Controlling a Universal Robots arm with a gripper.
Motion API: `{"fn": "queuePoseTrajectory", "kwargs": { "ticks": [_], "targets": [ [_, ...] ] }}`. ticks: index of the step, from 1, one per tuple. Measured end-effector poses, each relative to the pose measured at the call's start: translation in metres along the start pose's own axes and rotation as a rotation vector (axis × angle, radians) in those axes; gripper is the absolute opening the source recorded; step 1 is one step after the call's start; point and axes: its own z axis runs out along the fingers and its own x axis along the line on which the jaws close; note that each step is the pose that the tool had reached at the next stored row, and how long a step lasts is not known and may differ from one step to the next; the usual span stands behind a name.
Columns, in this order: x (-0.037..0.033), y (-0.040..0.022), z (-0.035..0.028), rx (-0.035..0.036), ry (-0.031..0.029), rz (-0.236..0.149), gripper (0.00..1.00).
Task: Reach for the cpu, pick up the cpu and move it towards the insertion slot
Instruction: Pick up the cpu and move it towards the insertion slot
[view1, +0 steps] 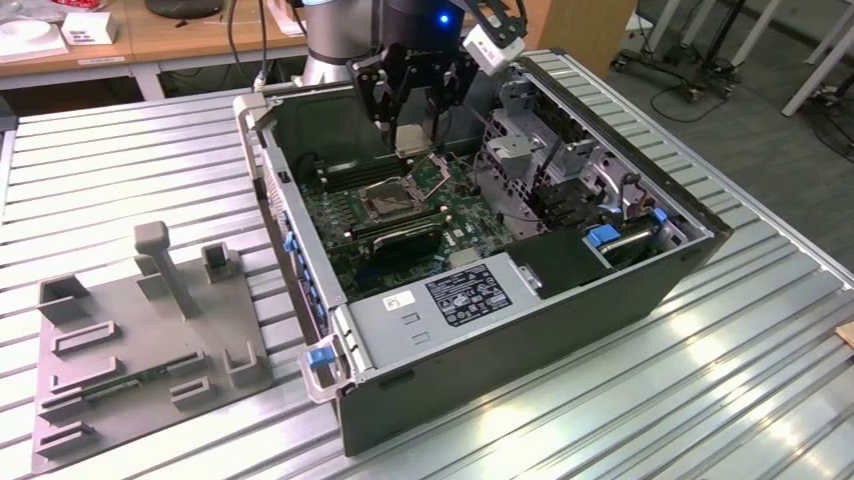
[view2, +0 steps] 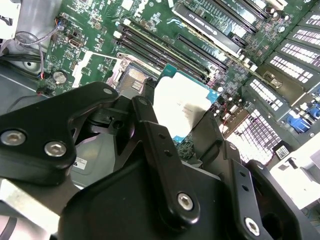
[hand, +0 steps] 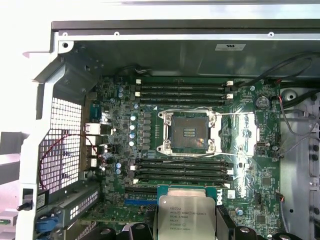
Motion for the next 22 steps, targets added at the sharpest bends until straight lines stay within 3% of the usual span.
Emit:
{"fn": "queuePoseTrajectory", "kwargs": {
  "ticks": [10,22],
  "targets": [
    [0.0,0.0007,0.0001,0.0,0.0,0.0,0.54],
    [0.0004,0.0165,0.0029,-0.0008,0.0,0.0,0.54]
  ]
}}
